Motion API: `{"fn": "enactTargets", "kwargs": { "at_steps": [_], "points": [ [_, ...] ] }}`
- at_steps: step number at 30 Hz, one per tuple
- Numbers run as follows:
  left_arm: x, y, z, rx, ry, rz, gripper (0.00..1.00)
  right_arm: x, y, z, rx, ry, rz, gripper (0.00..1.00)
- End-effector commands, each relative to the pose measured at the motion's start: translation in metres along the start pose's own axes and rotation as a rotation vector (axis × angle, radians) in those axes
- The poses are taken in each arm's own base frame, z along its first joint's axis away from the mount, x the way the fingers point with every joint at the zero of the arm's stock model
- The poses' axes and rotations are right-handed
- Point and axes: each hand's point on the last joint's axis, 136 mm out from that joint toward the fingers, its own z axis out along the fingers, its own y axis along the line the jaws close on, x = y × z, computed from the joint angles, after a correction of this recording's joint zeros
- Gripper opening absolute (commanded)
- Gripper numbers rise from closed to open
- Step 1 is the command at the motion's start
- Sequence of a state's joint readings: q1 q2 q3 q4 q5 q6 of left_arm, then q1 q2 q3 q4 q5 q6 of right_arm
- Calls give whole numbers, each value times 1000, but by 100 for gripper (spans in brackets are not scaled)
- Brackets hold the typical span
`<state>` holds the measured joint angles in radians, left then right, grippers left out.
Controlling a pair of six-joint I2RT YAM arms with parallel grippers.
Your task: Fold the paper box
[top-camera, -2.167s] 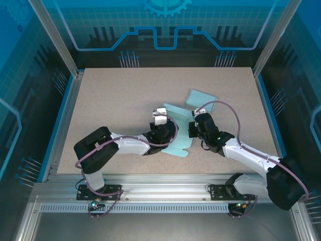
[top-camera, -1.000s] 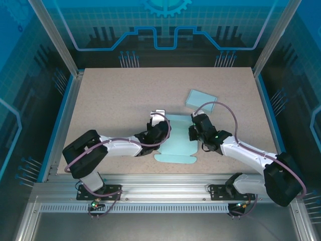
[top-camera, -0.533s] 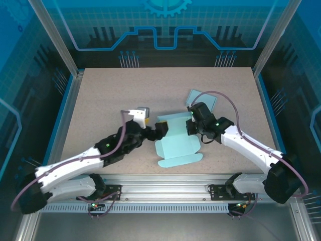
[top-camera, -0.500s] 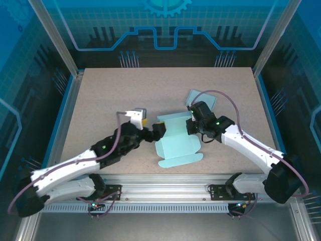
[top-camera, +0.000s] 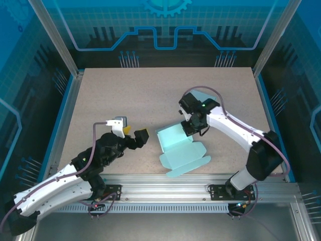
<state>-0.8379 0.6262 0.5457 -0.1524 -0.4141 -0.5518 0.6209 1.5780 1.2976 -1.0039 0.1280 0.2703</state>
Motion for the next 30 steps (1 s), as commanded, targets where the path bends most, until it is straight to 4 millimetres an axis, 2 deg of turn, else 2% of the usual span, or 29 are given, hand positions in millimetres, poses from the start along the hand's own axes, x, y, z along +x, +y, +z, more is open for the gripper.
{"fn": "enactTargets", "kwargs": {
  "at_steps": [1,8,14,21,25,30],
  "points": [
    [4,11,1,-28,8,-10,99,5,7,6,-23,129,-51,0],
    [5,16,3,-25,12,-15,99,-12,4,34,40,275,-98,0],
    [5,21,3,-34,13,-19,99,-21,-7,67,140,415,-139,0],
    [3,24,2,-35,7,4,99,-39,-26,95,307,470,-154,0],
    [2,26,3,-44,2,16,99,-41,-32,126,377,519,-178,1],
    [0,30,3,-61,-8,28,99,-40,-29,162,464,542,-268,1]
  ]
}}
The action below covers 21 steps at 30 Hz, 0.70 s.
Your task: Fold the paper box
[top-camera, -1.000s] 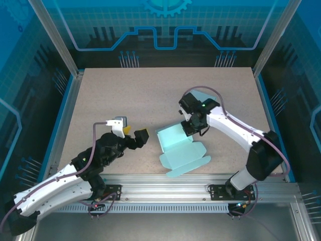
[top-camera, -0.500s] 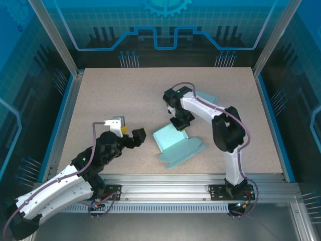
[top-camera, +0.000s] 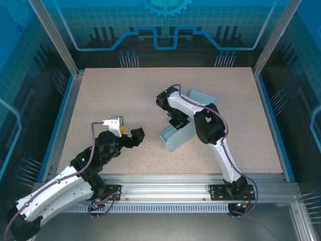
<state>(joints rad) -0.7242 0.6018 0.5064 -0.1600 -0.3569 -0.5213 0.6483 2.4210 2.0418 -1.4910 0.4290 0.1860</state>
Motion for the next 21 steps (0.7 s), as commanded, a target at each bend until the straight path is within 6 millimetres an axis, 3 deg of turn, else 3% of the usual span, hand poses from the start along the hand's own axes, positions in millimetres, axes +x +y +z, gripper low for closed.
{"fn": "enactTargets", "kwargs": {
  "at_steps": [1,7,16,21],
  "points": [
    [-1,3,0,-5,-9,28,99,-30,23,53,113,22,-54,1],
    [-3,6,0,-17,-17,32,99,-44,27,66,244,-28,-81,0],
    [-4,9,1,-29,-24,31,99,-56,38,36,283,-187,-105,1],
    [-3,9,0,-28,-14,36,99,-51,35,17,278,-219,-78,34]
  ]
}}
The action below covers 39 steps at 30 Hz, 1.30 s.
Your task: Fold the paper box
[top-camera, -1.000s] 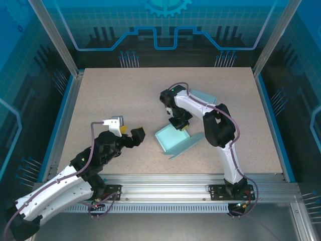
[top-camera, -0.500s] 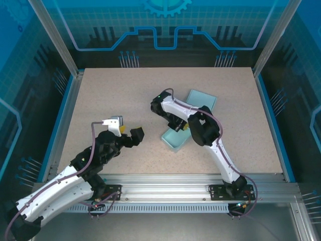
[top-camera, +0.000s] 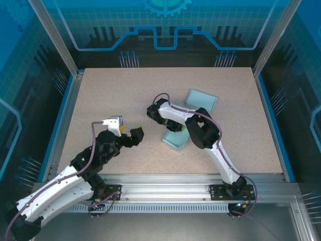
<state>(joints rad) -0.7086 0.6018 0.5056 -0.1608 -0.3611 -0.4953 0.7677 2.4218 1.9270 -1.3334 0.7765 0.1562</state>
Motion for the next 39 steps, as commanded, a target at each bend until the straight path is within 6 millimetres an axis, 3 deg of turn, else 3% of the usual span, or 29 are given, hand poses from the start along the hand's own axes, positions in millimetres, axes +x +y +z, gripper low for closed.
{"fn": "enactTargets", "kwargs": {
  "at_steps": [1,11,20,25,29,33,39],
  "points": [
    [0,5,-1,-13,-4,16,99,-27,37,4,-93,-94,61,38],
    [-1,4,-1,-11,-5,16,99,-17,12,-37,-82,-161,100,50],
    [7,8,-1,-27,25,40,99,-10,-13,-92,-74,-284,143,59],
    [13,22,2,-101,55,69,96,3,-31,-129,-88,-365,203,63],
    [26,35,14,-163,108,83,93,25,-55,-171,-126,-489,285,66],
    [46,47,35,-218,195,94,89,60,-78,-203,-166,-597,384,100],
    [72,53,66,-267,320,141,81,123,-104,-218,-252,-730,581,100]
  ]
}}
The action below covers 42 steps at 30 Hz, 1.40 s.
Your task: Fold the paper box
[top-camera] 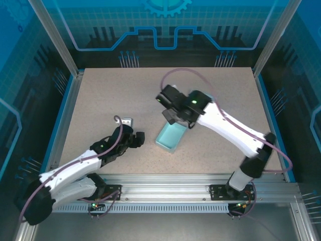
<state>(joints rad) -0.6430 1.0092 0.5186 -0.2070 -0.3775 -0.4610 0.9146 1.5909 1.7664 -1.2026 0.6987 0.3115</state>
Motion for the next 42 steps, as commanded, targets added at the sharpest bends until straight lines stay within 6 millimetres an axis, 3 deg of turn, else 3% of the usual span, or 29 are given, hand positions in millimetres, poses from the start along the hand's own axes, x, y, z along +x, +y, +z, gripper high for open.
{"fn": "enactTargets", "kwargs": {
  "at_steps": [1,6,13,19,21,25,34,42],
  "points": [
    [-9,-13,13,16,14,29,80,21,-7,-15,-55,-30,107,100],
    [13,-24,44,20,134,66,72,65,-36,-27,-55,-54,320,100],
    [27,-37,67,62,201,71,69,142,-71,-9,26,7,591,100],
    [39,-45,76,102,238,58,68,170,-37,49,-157,106,723,99],
    [43,-46,77,115,249,51,68,181,-26,71,-209,143,765,95],
    [51,-51,76,154,267,32,68,180,-13,102,-316,137,843,67],
    [66,-75,66,236,270,30,67,167,13,153,-436,175,825,47],
    [82,-112,51,327,268,49,67,137,24,197,-524,195,748,36]
  ]
}}
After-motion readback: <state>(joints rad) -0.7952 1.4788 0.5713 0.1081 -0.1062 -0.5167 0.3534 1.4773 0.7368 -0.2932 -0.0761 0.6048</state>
